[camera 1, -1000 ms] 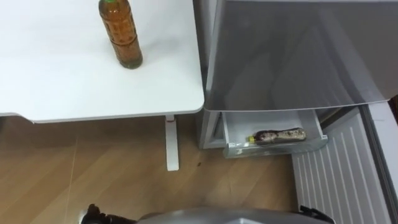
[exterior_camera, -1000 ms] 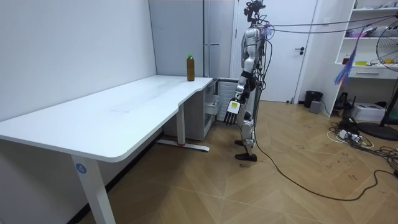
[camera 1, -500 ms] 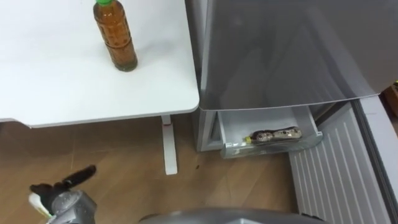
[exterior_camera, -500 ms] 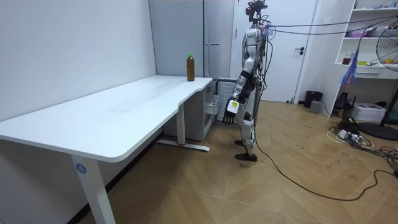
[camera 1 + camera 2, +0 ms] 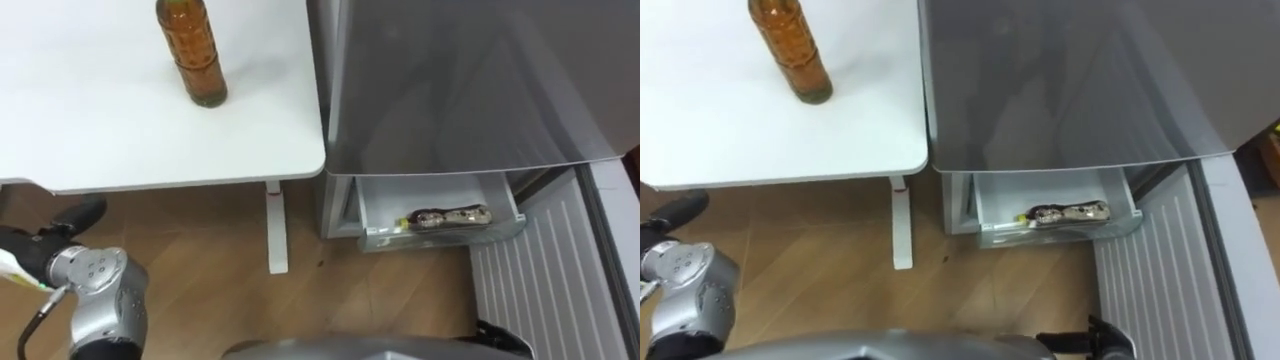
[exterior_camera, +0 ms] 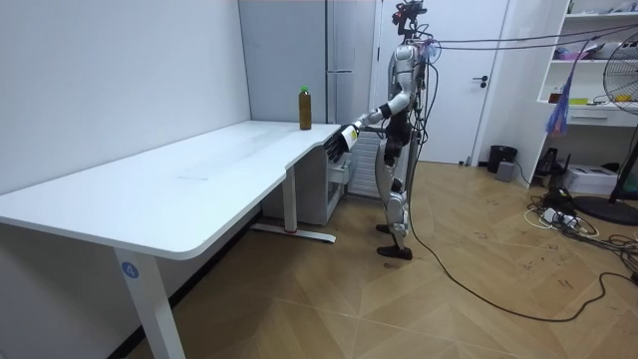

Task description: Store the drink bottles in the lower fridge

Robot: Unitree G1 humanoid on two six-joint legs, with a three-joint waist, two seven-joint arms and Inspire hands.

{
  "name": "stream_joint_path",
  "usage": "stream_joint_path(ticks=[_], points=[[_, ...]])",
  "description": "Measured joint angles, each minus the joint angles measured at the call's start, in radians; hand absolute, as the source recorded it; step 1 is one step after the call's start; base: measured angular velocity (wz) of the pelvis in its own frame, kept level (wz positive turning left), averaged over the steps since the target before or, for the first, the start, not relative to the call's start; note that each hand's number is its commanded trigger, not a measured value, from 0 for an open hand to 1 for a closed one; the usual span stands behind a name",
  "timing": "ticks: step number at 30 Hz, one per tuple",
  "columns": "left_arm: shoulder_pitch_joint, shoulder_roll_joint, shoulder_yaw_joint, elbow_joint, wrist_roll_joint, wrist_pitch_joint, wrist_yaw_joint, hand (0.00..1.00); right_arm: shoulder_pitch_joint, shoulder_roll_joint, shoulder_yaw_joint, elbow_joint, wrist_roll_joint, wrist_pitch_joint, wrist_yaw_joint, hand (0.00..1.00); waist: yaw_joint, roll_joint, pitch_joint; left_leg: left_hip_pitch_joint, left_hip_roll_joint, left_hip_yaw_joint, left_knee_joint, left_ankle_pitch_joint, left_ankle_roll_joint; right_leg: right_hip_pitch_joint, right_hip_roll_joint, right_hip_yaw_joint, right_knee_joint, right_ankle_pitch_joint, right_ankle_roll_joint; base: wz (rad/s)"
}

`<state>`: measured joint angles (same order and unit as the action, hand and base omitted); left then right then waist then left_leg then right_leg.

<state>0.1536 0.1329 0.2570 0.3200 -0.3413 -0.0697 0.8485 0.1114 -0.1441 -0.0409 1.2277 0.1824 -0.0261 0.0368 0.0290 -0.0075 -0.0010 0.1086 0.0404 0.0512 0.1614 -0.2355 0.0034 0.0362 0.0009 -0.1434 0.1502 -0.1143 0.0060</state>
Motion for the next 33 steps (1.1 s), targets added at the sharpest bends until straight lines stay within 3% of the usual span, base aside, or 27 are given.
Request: stream_joint_path(ticks=[2,5,8,10,13,14,16,18,20,24,27,30,33], points=[[0.007,0.0,-0.01,-0.023,-0.001,0.01,0.007,0.0,-0.001,0.001,0.001,0.001,0.0,-0.002,0.001,0.0,-0.001,-0.002,0.0013,-0.002,-0.001,-0.003,0.007,0.0,0.0,0.0,-0.002,-0.004,0.0,0.0,0.0,0.11],[0.007,0.006,-0.017,-0.072,0.002,0.06,0.009,0.0,-0.003,0.002,0.005,0.017,0.0,-0.006,0.005,0.0,-0.002,-0.005,0.006,-0.012,-0.002,-0.014,0.013,0.0,0.0,0.0,-0.003,-0.008,-0.003,0.0,0.0,0.14],[0.007,0.029,-0.025,-0.091,0.011,0.097,0.009,0.0,-0.002,0.001,0.005,0.015,0.0,-0.008,0.006,0.0,-0.003,-0.003,0.0079,-0.02,-0.001,-0.02,0.017,0.0,0.0,0.003,-0.003,-0.011,-0.014,0.001,-0.002,0.08],[0.007,0.041,-0.027,-0.094,0.011,0.103,0.007,0.0,0.001,0.001,0.005,0.015,0.001,-0.007,0.005,0.0,-0.009,0.0,0.0103,-0.027,-0.001,-0.025,0.025,0.0,-0.001,0.005,-0.003,-0.017,-0.016,0.002,-0.003,0.13],[0.009,0.042,-0.028,-0.154,0.011,0.104,0.014,0.0,0.004,0.0,0.003,0.013,0.009,-0.008,-0.004,0.0,-0.011,0.004,0.0228,-0.033,0.0,-0.024,0.029,0.0,-0.001,0.006,-0.004,-0.025,-0.017,0.003,-0.004,0.13],[0.008,0.042,-0.025,-0.226,0.01,0.093,0.012,0.0,0.001,-0.001,0.002,0.013,0.011,-0.008,-0.005,0.0,-0.009,0.005,0.0235,-0.044,0.0,-0.025,0.034,0.0,-0.002,0.0,-0.006,-0.03,-0.017,0.003,-0.005,0.13],[0.0,0.06,-0.036,-0.371,0.01,0.022,0.005,0.0,-0.003,-0.005,0.015,0.015,0.013,-0.007,-0.009,0.0,-0.011,0.007,0.0261,-0.046,-0.001,-0.024,0.035,0.001,-0.003,0.003,-0.007,-0.031,-0.016,0.003,-0.006,0.05],[-0.045,0.105,-0.056,-0.459,0.014,-0.069,-0.033,0.0,-0.012,-0.012,0.026,0.013,0.019,-0.007,-0.011,0.0,-0.022,0.017,0.0256,-0.026,-0.003,-0.016,0.021,0.001,-0.003,0.016,-0.007,-0.022,-0.017,-0.001,-0.005,-0.11],[-0.05,0.114,-0.056,-0.462,0.036,-0.095,-0.055,0.0,-0.014,-0.024,0.04,0.01,0.021,-0.007,-0.012,0.0,-0.028,0.028,0.0183,-0.008,-0.002,0.002,0.006,0.001,-0.002,0.017,-0.004,-0.004,-0.014,-0.001,-0.005,-0.3],[-0.037,0.085,-0.062,-0.436,0.043,-0.084,-0.106,0.0,0.0,-0.027,0.04,0.008,0.035,-0.007,-0.008,0.0,-0.03,0.039,0.0069,0.008,0.0,0.006,0.002,0.002,-0.004,0.017,0.001,0.009,-0.01,-0.008,-0.009,-0.17],[-0.017,0.069,-0.063,-0.405,0.042,-0.075,-0.14,0.0,0.008,-0.016,0.04,0.007,0.034,-0.004,0.0,0.0,-0.023,0.016,0.0033,0.01,0.001,0.006,0.002,0.003,-0.005,0.017,0.003,0.009,-0.011,-0.013,-0.01,0.02],[-0.013,0.069,-0.062,-0.365,0.042,-0.048,-0.15,0.0,0.018,-0.011,0.04,0.003,0.034,-0.002,-0.001,0.0,-0.019,0.004,0.0012,0.011,0.001,0.007,0.002,0.003,-0.005,0.02,0.001,0.004,-0.012,-0.013,-0.01,0.04],[0.003,0.069,-0.062,-0.366,0.042,-0.044,-0.167,0.0,0.022,-0.008,0.041,0.002,0.035,-0.001,-0.001,0.0,-0.018,0.002,0.0047,0.023,0.001,0.007,0.0,0.003,-0.005,0.03,0.001,0.004,-0.013,-0.013,-0.009,-0.01]])
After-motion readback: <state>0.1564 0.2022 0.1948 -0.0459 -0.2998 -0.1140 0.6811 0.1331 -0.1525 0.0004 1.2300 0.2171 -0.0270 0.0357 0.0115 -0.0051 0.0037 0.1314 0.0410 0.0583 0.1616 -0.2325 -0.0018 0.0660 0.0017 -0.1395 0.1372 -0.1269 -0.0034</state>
